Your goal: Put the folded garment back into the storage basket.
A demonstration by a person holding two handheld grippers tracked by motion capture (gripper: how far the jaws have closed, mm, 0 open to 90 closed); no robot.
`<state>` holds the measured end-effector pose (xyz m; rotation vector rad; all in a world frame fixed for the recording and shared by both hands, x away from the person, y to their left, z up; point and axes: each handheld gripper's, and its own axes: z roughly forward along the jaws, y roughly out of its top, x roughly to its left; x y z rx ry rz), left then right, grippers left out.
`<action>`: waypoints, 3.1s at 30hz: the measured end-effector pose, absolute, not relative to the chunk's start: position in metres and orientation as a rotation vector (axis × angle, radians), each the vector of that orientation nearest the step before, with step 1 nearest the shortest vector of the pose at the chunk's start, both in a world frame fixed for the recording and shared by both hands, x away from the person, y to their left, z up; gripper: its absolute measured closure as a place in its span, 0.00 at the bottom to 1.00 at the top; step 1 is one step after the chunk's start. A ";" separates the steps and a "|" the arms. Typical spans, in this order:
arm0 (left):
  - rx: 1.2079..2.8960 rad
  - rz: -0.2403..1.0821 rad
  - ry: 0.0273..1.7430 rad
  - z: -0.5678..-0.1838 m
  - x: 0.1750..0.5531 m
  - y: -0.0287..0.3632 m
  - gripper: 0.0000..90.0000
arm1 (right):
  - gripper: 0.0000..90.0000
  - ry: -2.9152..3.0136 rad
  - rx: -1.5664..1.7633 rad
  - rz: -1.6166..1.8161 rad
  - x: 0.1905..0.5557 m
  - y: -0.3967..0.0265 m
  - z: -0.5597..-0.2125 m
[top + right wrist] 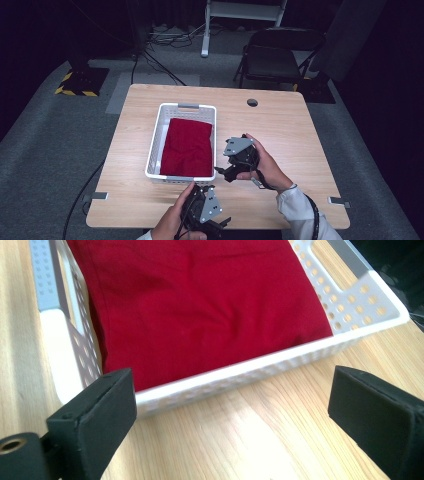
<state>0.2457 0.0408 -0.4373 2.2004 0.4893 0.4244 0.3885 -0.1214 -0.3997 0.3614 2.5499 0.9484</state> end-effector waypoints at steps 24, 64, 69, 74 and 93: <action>2.314 0.355 0.512 -0.471 0.258 0.029 0.06 | 0.06 2.527 0.425 0.885 0.379 -0.166 -0.406; 2.357 0.295 0.497 -0.492 0.267 0.029 0.06 | 0.06 2.508 0.492 0.765 0.352 -0.221 -0.444; 2.353 0.289 0.519 -0.496 0.269 0.030 0.06 | 0.06 2.515 0.515 0.759 0.348 -0.231 -0.452; 2.341 0.270 0.540 -0.498 0.271 0.034 0.06 | 0.06 2.521 0.537 0.760 0.341 -0.241 -0.457; 2.329 0.215 0.577 -0.500 0.274 0.038 0.05 | 0.06 2.515 0.671 0.834 0.322 -0.285 -0.478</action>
